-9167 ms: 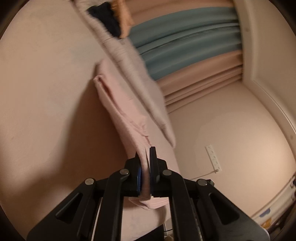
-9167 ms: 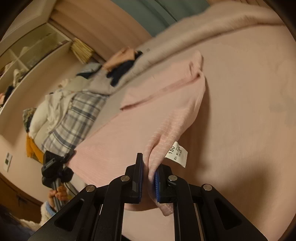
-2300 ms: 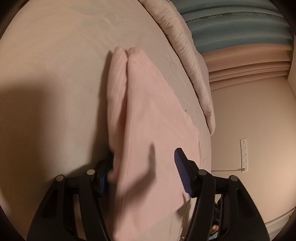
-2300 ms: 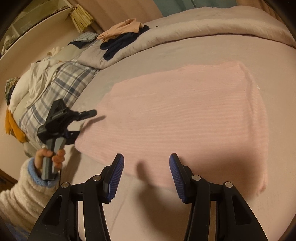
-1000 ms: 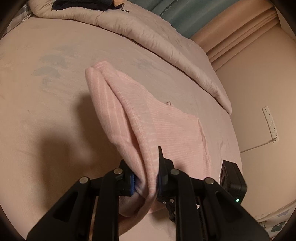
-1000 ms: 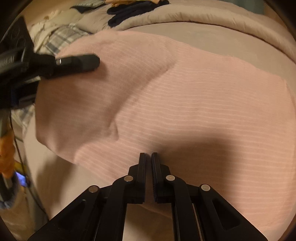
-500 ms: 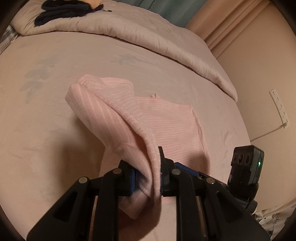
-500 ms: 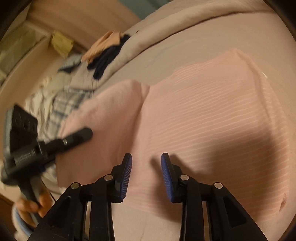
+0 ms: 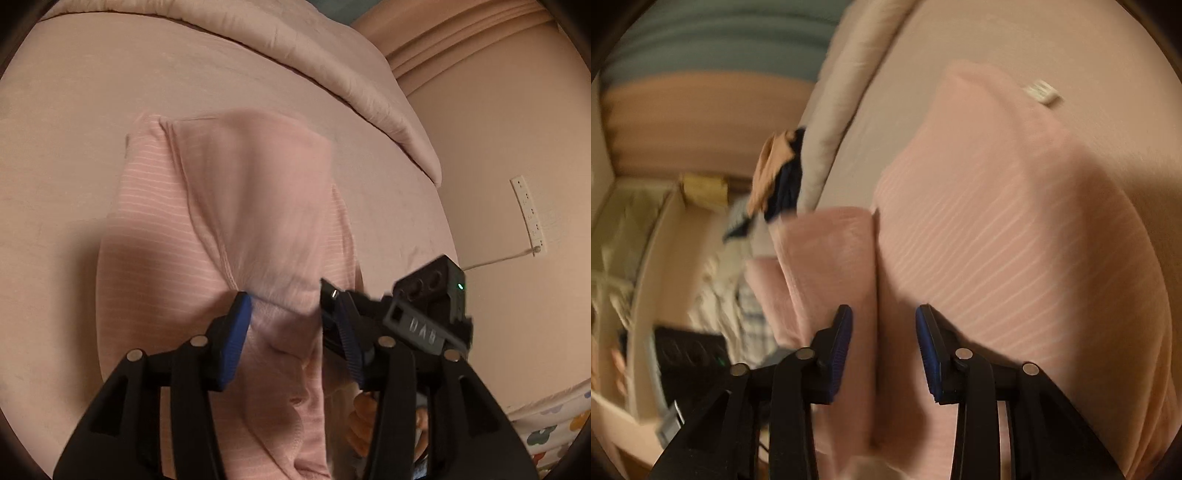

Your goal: Fold small clothes

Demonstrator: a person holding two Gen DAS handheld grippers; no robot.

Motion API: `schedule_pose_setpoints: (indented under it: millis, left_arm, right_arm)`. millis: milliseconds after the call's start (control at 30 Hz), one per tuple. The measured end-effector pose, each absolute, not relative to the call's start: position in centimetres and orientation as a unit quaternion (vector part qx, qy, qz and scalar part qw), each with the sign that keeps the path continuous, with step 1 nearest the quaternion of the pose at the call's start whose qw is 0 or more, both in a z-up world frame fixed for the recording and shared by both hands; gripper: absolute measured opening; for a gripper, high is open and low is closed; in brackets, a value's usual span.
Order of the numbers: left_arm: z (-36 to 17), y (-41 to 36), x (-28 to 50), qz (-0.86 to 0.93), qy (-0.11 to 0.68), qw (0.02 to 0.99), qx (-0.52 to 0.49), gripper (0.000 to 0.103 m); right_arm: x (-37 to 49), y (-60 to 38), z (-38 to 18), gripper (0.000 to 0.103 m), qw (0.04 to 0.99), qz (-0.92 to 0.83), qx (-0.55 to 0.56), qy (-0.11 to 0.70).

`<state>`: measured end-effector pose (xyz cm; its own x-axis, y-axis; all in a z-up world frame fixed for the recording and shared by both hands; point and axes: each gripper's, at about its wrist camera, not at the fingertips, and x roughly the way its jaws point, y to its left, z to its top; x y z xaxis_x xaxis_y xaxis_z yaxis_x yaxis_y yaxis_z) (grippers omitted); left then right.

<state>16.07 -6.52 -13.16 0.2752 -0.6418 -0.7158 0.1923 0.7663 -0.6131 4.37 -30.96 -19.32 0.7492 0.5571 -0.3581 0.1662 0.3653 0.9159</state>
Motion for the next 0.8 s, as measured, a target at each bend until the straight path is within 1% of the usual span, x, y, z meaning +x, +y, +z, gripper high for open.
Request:
schedule_pose_setpoints:
  millis: [167,233,300,367,467,500,567,633,700,800]
  left_arm:
    - [-12.5,-5.4,15.0,-0.311,0.530,0.758,-0.221,0.053]
    - [-11.9,-4.6,14.2,-0.334,0.519,0.752,-0.232,0.061]
    - [-11.3,-3.9,13.5,-0.337,0.509,0.757,-0.236,0.061]
    - [-10.7,-2.9,12.8,-0.336,0.499,0.762,-0.238,0.061]
    - [-10.7,-1.2,11.8,-0.324,0.491,0.771,-0.244,0.061]
    - [-10.7,-0.6,11.6,-0.319,0.490,0.773,-0.246,0.061]
    - [-11.1,0.8,11.0,-0.305,0.489,0.777,-0.251,0.061]
    - [-11.6,2.0,10.7,-0.290,0.491,0.779,-0.261,0.061]
    - [-12.4,3.3,10.2,-0.276,0.494,0.779,-0.272,0.061]
    - [-13.5,5.4,9.3,-0.259,0.499,0.775,-0.289,0.061]
  right_arm:
    - [4.3,-31.7,-20.1,0.036,0.722,0.150,0.597,0.316]
    - [4.2,-31.9,-20.2,0.036,0.716,0.154,0.605,0.312]
    - [4.2,-31.9,-20.3,0.036,0.711,0.153,0.611,0.312]
    - [4.1,-31.8,-20.1,0.040,0.708,0.155,0.616,0.310]
    - [3.7,-31.9,-19.9,0.054,0.695,0.161,0.633,0.299]
    - [3.5,-32.1,-19.8,0.055,0.693,0.161,0.637,0.295]
    - [3.4,-32.2,-19.3,0.063,0.692,0.164,0.643,0.285]
    - [3.4,-32.0,-18.9,0.064,0.694,0.173,0.640,0.281]
    - [3.8,-31.4,-18.4,0.064,0.705,0.173,0.621,0.297]
    - [5.0,-29.9,-17.2,0.064,0.750,0.138,0.538,0.359]
